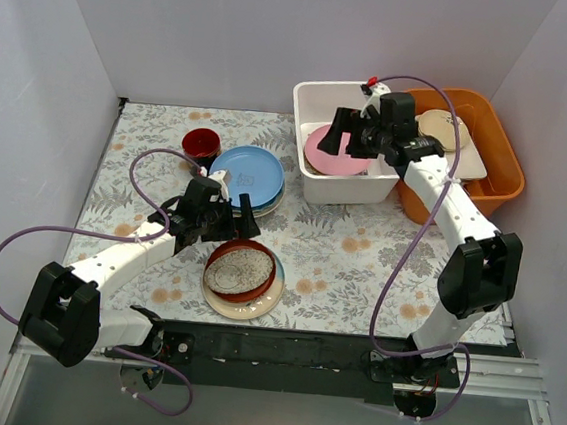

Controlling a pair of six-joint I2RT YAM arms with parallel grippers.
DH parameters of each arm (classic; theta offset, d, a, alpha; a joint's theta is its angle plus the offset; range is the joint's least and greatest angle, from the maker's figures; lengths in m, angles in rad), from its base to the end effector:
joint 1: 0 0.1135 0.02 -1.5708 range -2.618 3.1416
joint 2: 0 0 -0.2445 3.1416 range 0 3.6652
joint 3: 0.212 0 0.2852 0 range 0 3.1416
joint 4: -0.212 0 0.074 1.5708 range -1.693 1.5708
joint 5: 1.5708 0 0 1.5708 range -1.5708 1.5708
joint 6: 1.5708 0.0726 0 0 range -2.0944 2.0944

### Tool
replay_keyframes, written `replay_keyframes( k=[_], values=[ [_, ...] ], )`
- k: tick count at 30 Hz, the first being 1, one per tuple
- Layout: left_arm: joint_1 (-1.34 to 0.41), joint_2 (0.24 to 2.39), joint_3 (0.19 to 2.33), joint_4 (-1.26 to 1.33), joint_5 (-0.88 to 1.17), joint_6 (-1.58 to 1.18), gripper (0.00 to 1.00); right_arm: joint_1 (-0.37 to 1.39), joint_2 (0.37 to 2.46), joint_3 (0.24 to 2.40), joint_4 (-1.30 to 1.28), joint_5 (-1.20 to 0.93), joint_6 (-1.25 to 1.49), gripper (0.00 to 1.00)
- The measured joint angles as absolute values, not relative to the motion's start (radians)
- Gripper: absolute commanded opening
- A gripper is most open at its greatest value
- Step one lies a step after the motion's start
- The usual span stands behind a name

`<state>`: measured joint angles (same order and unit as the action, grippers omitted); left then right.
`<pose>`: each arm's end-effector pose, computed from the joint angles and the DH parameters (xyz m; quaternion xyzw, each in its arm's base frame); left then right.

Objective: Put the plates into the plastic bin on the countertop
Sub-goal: Pick up the plate at the center of the board.

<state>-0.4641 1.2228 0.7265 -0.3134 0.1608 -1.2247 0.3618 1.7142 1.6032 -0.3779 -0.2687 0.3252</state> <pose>0.2728 -0.1495 0.1579 -0.3158 0.8704 -0.3263 0.1902 0.4288 0.1829 0.3166 -0.0845 0.8481 0.2800 0.4418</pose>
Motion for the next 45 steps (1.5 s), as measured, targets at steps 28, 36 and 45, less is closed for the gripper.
replay_keyframes(
  k=[28,36,45],
  values=[
    [-0.186,1.259,0.762,-0.241,0.209,-1.372,0.60,0.514,1.530,1.227,-0.206,-0.325,0.374,0.89],
    [-0.179,1.363,0.820,-0.177,0.230,-1.404,0.47,0.519,1.511,1.151,-0.197,-0.336,0.383,0.89],
    [-0.179,1.388,0.825,-0.149,0.218,-1.416,0.47,0.519,1.492,1.147,-0.196,-0.336,0.381,0.89]
  ],
)
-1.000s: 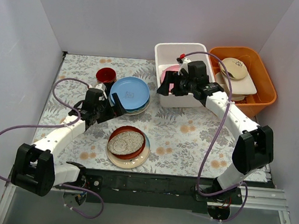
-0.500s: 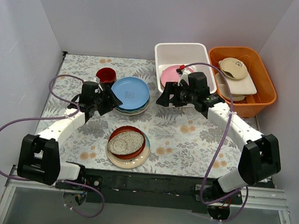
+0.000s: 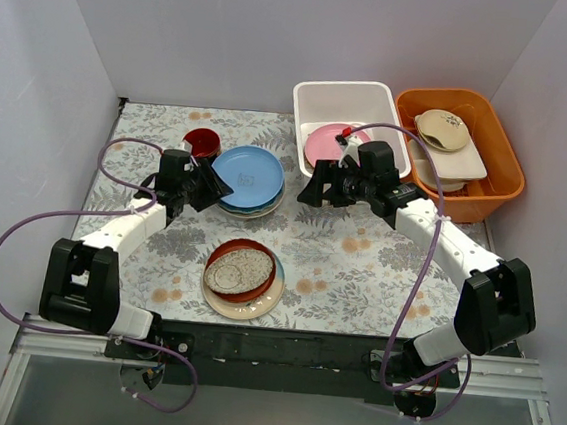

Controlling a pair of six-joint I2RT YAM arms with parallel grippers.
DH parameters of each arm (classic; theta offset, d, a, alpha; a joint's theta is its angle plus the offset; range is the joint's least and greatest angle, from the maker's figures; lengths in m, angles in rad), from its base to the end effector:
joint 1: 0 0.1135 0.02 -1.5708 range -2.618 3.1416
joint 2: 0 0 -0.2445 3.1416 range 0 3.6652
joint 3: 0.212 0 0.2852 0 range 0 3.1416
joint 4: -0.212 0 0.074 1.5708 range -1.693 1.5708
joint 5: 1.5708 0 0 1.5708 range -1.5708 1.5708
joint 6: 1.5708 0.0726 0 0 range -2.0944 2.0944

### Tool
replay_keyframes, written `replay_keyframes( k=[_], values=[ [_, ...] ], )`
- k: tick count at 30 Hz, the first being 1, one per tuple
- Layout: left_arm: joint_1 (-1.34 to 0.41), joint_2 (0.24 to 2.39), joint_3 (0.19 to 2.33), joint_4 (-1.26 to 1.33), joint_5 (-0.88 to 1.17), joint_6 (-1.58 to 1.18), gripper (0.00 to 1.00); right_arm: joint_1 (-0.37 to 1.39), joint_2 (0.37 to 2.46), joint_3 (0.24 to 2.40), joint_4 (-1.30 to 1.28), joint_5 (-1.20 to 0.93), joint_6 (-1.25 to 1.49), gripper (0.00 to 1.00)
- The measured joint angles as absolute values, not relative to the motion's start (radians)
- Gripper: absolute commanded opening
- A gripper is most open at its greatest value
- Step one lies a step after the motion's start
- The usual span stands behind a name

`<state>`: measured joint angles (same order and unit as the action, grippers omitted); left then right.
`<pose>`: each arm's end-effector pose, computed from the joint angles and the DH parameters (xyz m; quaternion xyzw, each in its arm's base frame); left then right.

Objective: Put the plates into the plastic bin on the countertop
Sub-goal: Pick up the plate at the center of the board.

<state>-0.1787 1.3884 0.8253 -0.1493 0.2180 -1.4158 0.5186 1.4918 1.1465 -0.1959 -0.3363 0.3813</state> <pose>0.3447 -0.0782 0.1612 -0.4872 0.7627 -0.3651 0.2183 0.3403 0.2218 0.2459 -0.1411 0.8504 0.3423 0.3738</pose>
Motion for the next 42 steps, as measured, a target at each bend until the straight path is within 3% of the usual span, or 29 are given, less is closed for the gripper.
replay_keyframes(
  k=[26,33,38,42],
  values=[
    [-0.179,1.509,0.826,-0.016,0.197,-1.452,0.41,0.519,1.492,1.130,-0.181,-0.339,0.364,0.89],
    [-0.179,1.550,0.813,0.043,0.190,-1.474,0.24,0.519,1.492,1.130,-0.181,-0.342,0.363,0.89],
    [-0.179,1.560,0.789,0.076,0.178,-1.486,0.02,0.519,1.492,1.130,-0.181,-0.343,0.363,0.88],
    [-0.178,1.556,0.780,0.091,0.167,-1.502,0.00,0.519,1.492,1.129,-0.181,-0.343,0.363,0.89]
  ],
)
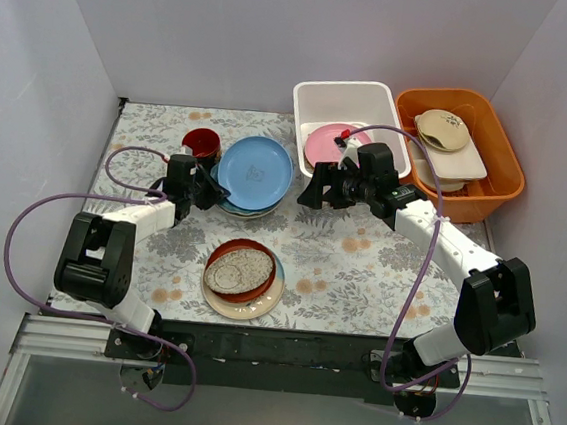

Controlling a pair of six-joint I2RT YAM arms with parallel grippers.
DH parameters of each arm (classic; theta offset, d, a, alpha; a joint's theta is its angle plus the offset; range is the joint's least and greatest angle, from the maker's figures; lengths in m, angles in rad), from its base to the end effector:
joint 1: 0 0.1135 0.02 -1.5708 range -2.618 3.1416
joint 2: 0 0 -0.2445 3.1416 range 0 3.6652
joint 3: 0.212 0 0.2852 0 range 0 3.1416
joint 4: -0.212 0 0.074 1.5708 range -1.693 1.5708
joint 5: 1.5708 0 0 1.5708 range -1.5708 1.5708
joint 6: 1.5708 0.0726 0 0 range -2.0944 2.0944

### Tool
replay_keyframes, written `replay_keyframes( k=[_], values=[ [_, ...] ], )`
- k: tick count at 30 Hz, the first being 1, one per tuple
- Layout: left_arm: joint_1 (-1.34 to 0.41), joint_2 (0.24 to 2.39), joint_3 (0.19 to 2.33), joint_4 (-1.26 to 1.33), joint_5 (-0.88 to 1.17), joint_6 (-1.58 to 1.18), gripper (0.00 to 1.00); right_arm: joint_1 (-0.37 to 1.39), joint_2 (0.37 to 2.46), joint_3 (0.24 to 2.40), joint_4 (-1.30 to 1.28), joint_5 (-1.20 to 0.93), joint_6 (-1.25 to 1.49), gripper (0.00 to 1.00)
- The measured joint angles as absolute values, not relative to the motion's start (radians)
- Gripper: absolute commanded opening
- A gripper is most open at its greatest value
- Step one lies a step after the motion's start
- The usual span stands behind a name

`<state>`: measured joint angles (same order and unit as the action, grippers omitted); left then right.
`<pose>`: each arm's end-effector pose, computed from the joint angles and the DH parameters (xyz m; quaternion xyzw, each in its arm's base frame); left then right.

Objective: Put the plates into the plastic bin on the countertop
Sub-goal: Pick up the plate at the center of the board.

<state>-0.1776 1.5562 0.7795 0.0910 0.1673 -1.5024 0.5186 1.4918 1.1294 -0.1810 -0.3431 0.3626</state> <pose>0.3621 -0.0773 0.1132 -0.5256 0.7321 -0.3682 0.2286 0.3393 0.2217 0.2409 -0.1505 0.8490 0.3410 0.3745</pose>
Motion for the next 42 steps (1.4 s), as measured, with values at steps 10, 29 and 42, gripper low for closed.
replay_keyframes(
  k=[10,29,42],
  values=[
    [-0.178,1.544,0.778,0.079,0.152,-1.504,0.00,0.519,1.492,1.113,-0.182,-0.343,0.363,0.88],
    [-0.178,1.347,0.772,-0.041,0.131,-1.470,0.00,0.519,1.491,1.103,-0.176,-0.347,0.368,0.89],
    [-0.197,1.258,0.764,-0.127,0.164,-1.413,0.00,0.525,1.491,1.101,-0.159,-0.354,0.381,0.89]
  ],
)
